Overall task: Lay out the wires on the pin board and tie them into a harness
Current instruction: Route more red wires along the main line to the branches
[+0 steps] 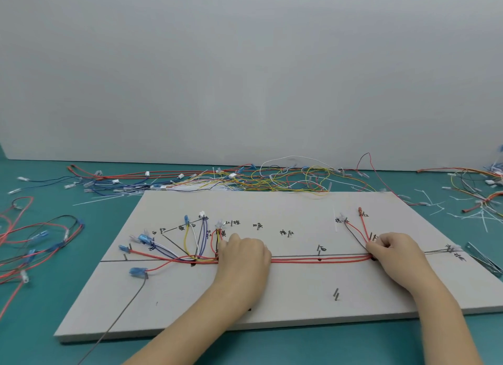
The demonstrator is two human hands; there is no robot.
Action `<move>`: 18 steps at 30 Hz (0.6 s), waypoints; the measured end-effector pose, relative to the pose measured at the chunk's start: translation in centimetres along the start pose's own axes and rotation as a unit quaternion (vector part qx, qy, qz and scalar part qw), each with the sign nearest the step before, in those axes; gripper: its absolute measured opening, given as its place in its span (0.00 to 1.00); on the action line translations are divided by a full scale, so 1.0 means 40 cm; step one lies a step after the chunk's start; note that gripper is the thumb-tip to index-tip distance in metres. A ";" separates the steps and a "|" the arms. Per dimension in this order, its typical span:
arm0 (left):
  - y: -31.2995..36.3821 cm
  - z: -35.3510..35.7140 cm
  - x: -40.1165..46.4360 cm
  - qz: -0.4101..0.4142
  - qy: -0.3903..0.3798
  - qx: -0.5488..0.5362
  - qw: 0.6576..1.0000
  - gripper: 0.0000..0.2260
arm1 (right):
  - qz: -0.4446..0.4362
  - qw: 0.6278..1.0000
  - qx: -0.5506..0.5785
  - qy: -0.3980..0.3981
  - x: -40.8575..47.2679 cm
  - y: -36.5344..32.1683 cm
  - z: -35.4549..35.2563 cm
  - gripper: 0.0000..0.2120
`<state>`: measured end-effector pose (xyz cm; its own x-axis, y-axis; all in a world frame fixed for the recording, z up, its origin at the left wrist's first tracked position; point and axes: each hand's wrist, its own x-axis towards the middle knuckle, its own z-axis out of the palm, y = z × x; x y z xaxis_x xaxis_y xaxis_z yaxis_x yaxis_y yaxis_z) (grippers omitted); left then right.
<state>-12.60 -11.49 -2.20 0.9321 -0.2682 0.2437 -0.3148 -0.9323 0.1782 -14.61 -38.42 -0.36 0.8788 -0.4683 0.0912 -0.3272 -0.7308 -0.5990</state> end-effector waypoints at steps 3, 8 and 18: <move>0.000 0.002 0.001 -0.002 0.007 0.000 1.000 0.17 | 0.006 1.000 -0.002 0.003 -0.002 -0.004 0.001 0.18; 0.000 0.000 0.001 -0.008 0.006 -0.024 1.000 0.17 | 0.009 1.000 -0.005 0.005 -0.006 -0.006 0.002 0.18; -0.002 0.004 0.000 -0.010 0.032 -0.045 0.998 0.17 | 0.017 1.000 -0.011 0.006 -0.007 -0.014 0.000 0.19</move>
<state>-12.56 -11.46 -2.38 0.9260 -0.2309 0.2986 -0.3136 -0.9109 0.2682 -14.67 -37.89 -0.06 0.8631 -0.4986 0.0806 -0.3642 -0.7249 -0.5847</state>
